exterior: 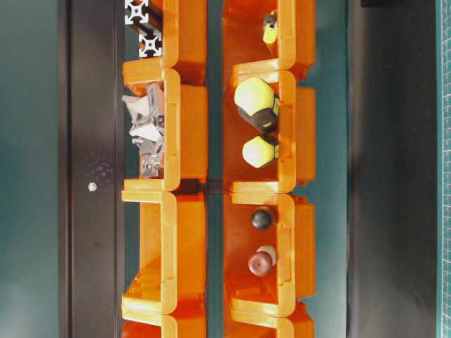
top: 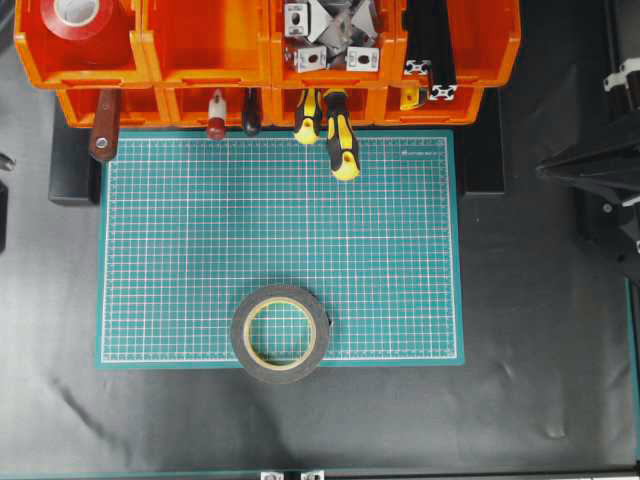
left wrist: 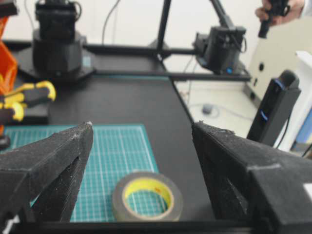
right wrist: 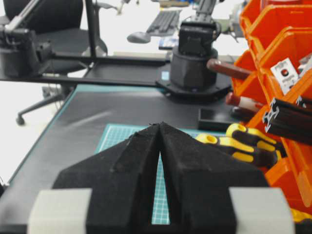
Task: Pick foam from container rack with left arm.
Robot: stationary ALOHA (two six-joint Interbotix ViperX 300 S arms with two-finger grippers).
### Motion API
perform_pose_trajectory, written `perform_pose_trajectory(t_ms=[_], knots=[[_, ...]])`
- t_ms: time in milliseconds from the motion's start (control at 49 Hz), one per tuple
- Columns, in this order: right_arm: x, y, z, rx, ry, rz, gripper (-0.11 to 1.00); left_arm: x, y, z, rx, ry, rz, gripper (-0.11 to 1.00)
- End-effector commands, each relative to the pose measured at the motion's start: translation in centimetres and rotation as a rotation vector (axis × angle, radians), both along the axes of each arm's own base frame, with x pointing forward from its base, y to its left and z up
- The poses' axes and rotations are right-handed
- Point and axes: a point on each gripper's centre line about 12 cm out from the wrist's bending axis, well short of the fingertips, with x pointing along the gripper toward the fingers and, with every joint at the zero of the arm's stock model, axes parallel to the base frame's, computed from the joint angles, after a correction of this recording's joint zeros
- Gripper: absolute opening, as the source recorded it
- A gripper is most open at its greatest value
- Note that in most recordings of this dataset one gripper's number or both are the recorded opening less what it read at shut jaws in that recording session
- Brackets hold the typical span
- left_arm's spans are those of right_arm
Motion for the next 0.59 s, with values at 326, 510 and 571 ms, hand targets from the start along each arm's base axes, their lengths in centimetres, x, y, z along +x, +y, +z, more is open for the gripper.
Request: perform_pose_trajectory(t_ms=[326, 510, 571], knots=[[0.14, 0.19, 1.19, 0.072, -0.018, 0.010, 0.00, 0.24, 0.00, -0.07, 0.004, -0.002, 0.003, 0.79], [0.14, 0.20, 0.95, 0.095, -0.003, 0.010, 0.00, 0.12, 0.02, -0.07, 0.004, -0.004, 0.003, 0.79], [0.14, 0.20, 0.88, 0.094, -0.001, 0.010, 0.00, 0.03, 0.05, -0.12, 0.006, -0.003, 0.003, 0.79]])
